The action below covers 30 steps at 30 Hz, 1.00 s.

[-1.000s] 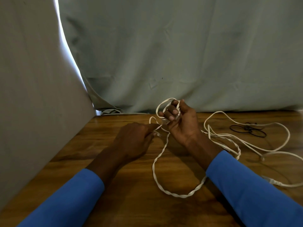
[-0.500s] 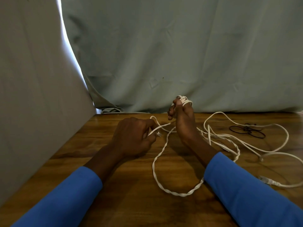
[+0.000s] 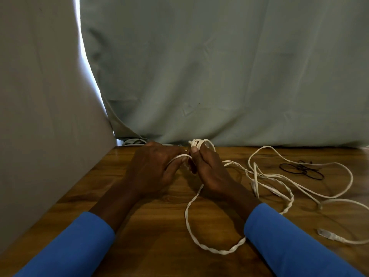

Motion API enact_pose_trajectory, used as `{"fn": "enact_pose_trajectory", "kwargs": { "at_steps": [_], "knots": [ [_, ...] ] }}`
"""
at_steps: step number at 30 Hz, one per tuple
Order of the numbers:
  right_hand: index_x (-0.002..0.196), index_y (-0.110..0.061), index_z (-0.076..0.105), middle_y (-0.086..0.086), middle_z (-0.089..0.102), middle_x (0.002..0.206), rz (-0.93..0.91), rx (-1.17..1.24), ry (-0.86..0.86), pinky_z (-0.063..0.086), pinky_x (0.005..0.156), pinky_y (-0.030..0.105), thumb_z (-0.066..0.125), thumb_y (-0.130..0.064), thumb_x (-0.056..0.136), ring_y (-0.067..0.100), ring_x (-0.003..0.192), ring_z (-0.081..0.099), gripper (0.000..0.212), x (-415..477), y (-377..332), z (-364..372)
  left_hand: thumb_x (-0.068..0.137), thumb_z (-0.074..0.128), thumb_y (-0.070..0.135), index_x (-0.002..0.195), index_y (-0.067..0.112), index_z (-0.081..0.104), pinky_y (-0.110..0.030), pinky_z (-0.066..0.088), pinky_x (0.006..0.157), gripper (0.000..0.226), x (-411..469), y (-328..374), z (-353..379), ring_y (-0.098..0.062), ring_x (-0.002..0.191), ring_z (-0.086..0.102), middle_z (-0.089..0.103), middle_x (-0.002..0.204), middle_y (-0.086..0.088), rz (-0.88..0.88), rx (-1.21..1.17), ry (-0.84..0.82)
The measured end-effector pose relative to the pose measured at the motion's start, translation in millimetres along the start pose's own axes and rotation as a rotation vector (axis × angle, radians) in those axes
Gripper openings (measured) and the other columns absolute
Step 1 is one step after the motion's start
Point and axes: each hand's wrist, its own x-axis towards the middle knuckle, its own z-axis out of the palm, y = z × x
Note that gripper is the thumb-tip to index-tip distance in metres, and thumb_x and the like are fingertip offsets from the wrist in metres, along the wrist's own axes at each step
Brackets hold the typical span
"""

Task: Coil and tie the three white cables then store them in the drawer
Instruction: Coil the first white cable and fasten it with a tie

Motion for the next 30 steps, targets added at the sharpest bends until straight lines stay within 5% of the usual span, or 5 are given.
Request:
{"fn": "enact_pose_trajectory", "kwargs": {
  "at_steps": [8, 13, 17, 25, 30],
  "knots": [
    [0.076, -0.022, 0.07, -0.004, 0.063, 0.063, 0.179, 0.206, -0.163, 0.044, 0.067, 0.034, 0.019, -0.103, 0.072, 0.01, 0.06, 0.056, 0.095, -9.6, -17.1, 11.3, 0.097, 0.064, 0.033, 0.101, 0.02, 0.077, -0.026, 0.034, 0.085, 0.019, -1.1, -11.4, -11.7, -0.013, 0.079, 0.066, 0.077, 0.091, 0.006, -0.026, 0.095, 0.167],
    [0.072, -0.01, 0.064, -0.006, 0.051, 0.049, 0.115, 0.318, -0.223, 0.042, 0.06, 0.03, 0.017, -0.089, 0.08, 0.011, 0.049, 0.048, 0.092, -12.6, -31.5, 9.1, 0.099, 0.065, 0.022, 0.101, 0.014, 0.078, -0.008, 0.038, 0.077, 0.015, -1.2, -15.4, -16.7, 0.0, 0.08, 0.06, 0.076, 0.089, 0.004, -0.116, 0.004, 0.244],
    [0.076, 0.007, 0.056, -0.004, 0.044, 0.048, 0.106, 0.445, -0.296, 0.037, 0.054, 0.028, 0.022, -0.085, 0.088, 0.012, 0.044, 0.041, 0.099, -13.1, -35.6, 11.5, 0.104, 0.062, 0.02, 0.112, 0.012, 0.077, -0.02, 0.054, 0.075, 0.019, -2.3, -19.0, -11.1, -0.006, 0.084, 0.07, 0.077, 0.099, 0.004, -0.284, -0.211, 0.269],
    [0.067, -0.013, 0.058, -0.003, 0.035, 0.042, 0.211, 0.782, -0.478, 0.038, 0.05, 0.028, 0.043, -0.099, 0.068, 0.01, 0.034, 0.03, 0.088, -9.2, -35.0, 14.8, 0.102, 0.062, 0.016, 0.103, 0.012, 0.076, -0.027, 0.048, 0.043, 0.015, 1.7, -29.0, -10.9, -0.017, 0.045, 0.054, 0.056, 0.059, -0.004, -0.794, -0.912, 0.316],
    [0.065, -0.013, 0.056, -0.003, 0.031, 0.042, 0.244, 0.96, -0.532, 0.029, 0.044, 0.028, 0.029, -0.081, 0.086, 0.01, 0.031, 0.027, 0.076, -5.3, -38.6, 8.3, 0.101, 0.063, 0.019, 0.098, 0.015, 0.077, -0.022, 0.04, 0.04, 0.015, -4.0, -35.8, -5.0, -0.01, 0.04, 0.044, 0.053, 0.058, 0.001, -0.865, -0.953, 0.282]
  ]
}}
